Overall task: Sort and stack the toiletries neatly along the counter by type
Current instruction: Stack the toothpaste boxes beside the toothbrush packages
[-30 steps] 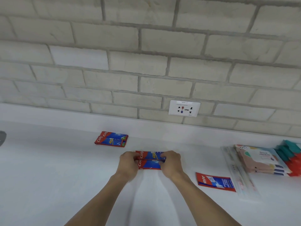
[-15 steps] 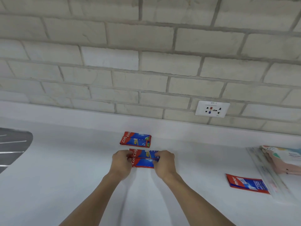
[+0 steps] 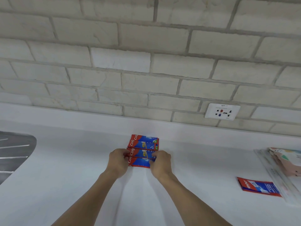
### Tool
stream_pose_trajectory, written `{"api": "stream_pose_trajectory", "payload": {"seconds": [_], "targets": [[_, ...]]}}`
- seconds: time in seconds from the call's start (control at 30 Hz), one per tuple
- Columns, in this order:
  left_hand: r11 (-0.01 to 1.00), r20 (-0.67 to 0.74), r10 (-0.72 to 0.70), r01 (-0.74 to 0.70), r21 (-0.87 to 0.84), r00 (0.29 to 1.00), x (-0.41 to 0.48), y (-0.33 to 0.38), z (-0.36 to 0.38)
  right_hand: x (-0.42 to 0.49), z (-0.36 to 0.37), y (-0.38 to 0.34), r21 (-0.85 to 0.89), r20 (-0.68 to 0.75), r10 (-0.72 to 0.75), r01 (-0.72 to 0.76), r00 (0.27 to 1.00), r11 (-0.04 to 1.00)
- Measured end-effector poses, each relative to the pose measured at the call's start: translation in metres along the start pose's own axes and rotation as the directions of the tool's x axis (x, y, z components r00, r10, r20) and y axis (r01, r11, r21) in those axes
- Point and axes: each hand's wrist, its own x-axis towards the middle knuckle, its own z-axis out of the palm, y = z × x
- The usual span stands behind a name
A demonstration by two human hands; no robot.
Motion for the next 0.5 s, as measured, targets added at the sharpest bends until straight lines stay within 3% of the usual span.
{"api": "stream_pose_trajectory", "payload": {"seconds": [0.23,0.5], "targets": [[0.997,0.012,0.008,-0.007,-0.073,1.000,0.003,-0.005,0.000,0.002,0.003,-0.001,0.038,-0.014,0.022,-0.022,1.000,0.999],[0.988,-0.187,-0.093,0.068,-0.137,0.978,-0.004,-0.019,-0.004,-0.014,-0.003,0.005,0.070,-0.072,-0.060,0.065,0.996,0.995]]}}
